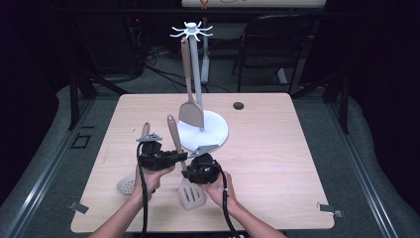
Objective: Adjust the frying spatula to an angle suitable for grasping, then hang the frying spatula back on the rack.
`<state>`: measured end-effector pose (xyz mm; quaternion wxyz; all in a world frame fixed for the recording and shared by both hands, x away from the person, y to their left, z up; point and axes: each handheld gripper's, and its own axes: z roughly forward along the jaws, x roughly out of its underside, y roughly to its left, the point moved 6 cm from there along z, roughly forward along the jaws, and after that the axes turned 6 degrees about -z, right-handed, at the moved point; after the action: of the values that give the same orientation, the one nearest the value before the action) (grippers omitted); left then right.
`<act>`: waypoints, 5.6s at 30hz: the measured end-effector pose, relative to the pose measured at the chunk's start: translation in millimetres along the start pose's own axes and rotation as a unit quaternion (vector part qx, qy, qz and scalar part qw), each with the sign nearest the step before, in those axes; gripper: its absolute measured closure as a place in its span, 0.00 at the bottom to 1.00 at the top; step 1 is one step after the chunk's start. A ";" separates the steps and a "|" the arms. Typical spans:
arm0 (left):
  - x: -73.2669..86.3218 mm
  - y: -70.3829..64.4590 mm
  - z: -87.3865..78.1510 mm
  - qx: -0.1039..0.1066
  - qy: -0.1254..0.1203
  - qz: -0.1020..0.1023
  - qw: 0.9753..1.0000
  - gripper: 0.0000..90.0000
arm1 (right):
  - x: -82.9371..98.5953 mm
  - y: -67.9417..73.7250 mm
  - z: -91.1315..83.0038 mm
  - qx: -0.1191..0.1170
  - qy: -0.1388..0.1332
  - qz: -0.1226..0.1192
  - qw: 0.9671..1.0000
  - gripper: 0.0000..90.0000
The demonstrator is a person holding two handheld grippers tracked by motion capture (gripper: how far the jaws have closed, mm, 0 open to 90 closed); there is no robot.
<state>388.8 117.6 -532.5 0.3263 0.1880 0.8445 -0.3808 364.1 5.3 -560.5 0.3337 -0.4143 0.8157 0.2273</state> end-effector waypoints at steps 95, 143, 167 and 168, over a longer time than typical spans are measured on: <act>-90.8 -53.7 11.0 -0.008 -0.011 0.186 0.982 0.87 | 109.8 -126.1 -137.7 0.141 0.081 0.075 0.984 0.10; -159.9 -56.3 19.3 -0.037 -0.012 0.208 0.977 0.86 | 112.2 -125.9 -134.6 0.134 0.091 0.072 0.984 0.10; -189.2 -60.9 19.3 -0.040 -0.015 0.215 0.976 0.86 | 114.3 -126.4 -133.5 0.131 0.103 0.069 0.984 0.10; -191.5 -61.6 19.3 -0.039 -0.017 0.216 0.975 0.86 | 114.4 -126.4 -133.5 0.131 0.103 0.069 0.984 0.10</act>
<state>499.0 50.2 -377.2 0.4223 0.3465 0.7926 -0.2710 371.6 -211.0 -566.2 0.2828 -0.3307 0.8951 0.0967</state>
